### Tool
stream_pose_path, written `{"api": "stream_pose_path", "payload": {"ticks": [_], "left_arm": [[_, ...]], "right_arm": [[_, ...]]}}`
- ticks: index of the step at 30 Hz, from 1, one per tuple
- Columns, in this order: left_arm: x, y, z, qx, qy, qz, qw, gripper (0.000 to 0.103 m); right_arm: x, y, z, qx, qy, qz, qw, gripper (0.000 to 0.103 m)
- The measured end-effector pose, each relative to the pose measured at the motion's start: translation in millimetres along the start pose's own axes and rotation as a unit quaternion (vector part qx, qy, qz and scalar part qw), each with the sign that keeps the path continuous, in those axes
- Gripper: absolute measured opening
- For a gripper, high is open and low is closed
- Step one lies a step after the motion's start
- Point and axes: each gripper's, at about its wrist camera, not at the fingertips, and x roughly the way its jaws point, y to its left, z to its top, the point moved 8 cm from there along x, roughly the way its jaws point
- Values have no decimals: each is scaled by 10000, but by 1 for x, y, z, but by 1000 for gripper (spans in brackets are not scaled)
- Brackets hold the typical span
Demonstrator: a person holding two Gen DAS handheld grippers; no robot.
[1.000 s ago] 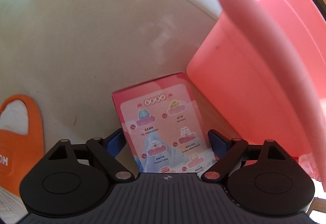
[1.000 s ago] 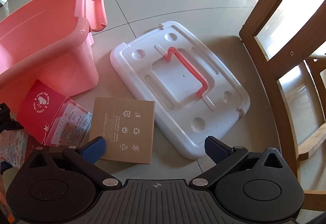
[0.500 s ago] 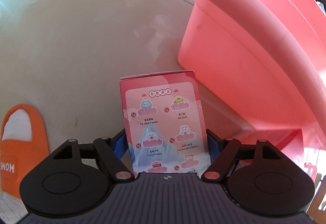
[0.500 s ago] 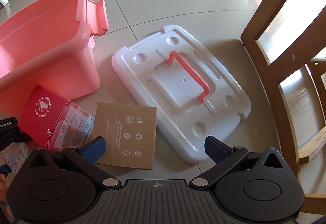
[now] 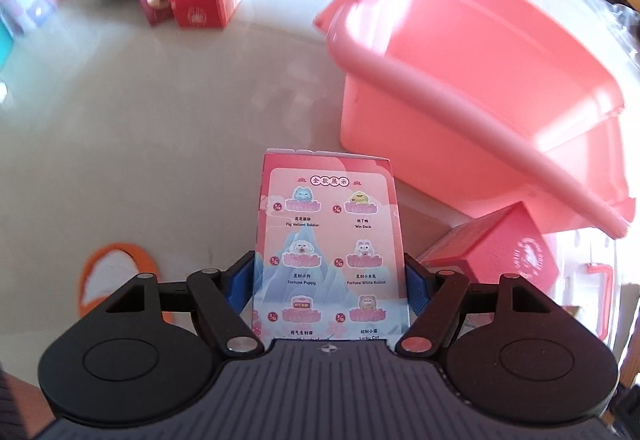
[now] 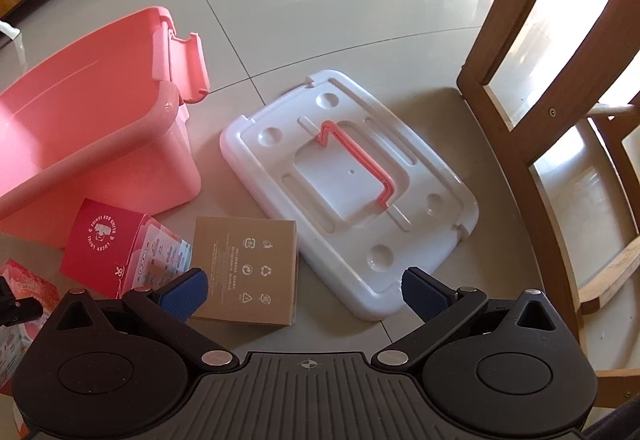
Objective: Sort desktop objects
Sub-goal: 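Carry the pink-and-white box over the pink bin and release it inside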
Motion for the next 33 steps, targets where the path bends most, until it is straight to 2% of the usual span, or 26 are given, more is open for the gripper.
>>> {"api": "stream_pose_path", "payload": {"ticks": [2,4,7,13,19,24,29,33], "left_arm": [[-12,3,-2,124,-97,-1,9999,74],[-25,12,-28,281,-235,-44,9993,74],[-31,1,-27,521,-400,-58,9978,74],[-72,-18,-21,818,-716,-196,9939,74],[-103,-33,5,840,-1006,-465,9903,74],[-110,-57,39,1036,-1218,-636,9851,74],[-95,-80,81,1163,-1279,-752,9821,74],[-68,-92,107,1175,-1223,-871,9817,74]], "right_arm": [[-5,-2,0,74,-29,46,10000,103],[-10,-3,1,115,-68,99,9999,103],[-17,-2,1,108,-129,169,9997,103],[-23,-1,2,146,-147,253,9995,103],[-26,1,3,161,-179,320,9992,103],[-24,1,4,194,-176,319,9991,103],[-18,-1,6,308,-125,313,9990,103],[-10,-2,8,313,-87,254,9991,103]]}}
